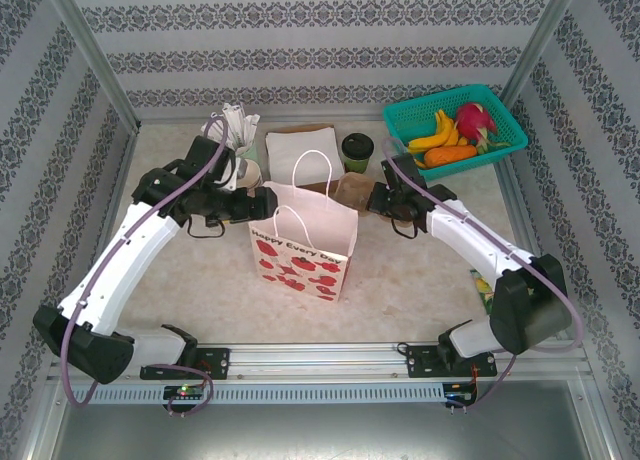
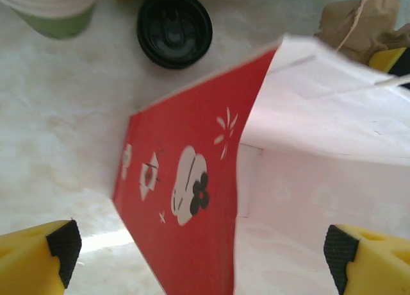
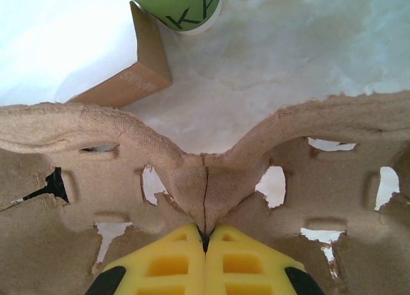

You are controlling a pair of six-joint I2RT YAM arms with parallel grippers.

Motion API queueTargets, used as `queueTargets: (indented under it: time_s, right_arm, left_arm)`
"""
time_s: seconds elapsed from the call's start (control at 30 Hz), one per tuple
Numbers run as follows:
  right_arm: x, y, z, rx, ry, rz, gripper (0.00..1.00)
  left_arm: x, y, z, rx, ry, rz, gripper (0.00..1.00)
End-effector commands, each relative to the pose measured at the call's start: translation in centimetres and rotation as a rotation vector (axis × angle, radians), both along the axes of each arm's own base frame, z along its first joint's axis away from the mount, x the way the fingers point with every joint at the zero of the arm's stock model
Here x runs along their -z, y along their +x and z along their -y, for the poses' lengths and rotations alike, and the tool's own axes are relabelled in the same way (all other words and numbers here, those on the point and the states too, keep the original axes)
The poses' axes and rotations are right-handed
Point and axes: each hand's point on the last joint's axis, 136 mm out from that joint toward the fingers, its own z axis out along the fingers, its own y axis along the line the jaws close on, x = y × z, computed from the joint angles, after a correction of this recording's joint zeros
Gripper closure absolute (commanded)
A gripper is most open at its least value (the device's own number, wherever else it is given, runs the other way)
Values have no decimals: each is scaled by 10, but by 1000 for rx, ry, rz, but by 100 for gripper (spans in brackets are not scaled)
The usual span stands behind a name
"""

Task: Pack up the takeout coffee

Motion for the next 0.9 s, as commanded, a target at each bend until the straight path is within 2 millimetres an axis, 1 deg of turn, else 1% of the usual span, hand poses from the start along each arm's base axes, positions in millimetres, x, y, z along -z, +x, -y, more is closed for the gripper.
queueTargets:
  time_s: [0.0,0.1,0.17,0.2,0.23,0.27,0.33,0.4,0.47,0.53,0.6,0.73,0.87]
  right_arm:
    - [-4,2,10,33,-8,38,100]
    - [-4,0,11,47,0,44,100]
    - [-5,-1,12,55,11,52,100]
    - [-6,0,12,58,16,60,100]
    - [-7,0,12,60,21,65,100]
    - [-9,0,12,64,25,75,100]
    - [-13,0,13,68,33,92,100]
    - [-15,-1,14,75,37,104,100]
    - [-15,-3,15,79,40,107,100]
    - [-15,-6,17,84,36,107,100]
    - [-16,-8,20,89,32,109,100]
    - [-21,-14,26,98,18,119,100]
    - [-24,-22,33,110,0,124,100]
  left_arm:
    - [-22,10,-10,214,186,197,0]
    - [-50,33,-1,341,246,394,0]
    - [-60,46,9,448,281,528,0]
    - [-61,50,14,487,292,573,0]
    - [-58,53,21,552,301,607,0]
    - [-51,53,27,638,314,616,0]
    - [-42,57,32,742,353,613,0]
    - [-40,63,38,820,372,607,0]
    - [-38,60,49,896,322,586,0]
    - [-34,52,62,995,250,557,0]
    - [-34,54,72,1040,202,543,0]
    - [-33,51,85,1128,136,554,0]
    - [-31,47,94,1188,78,572,6]
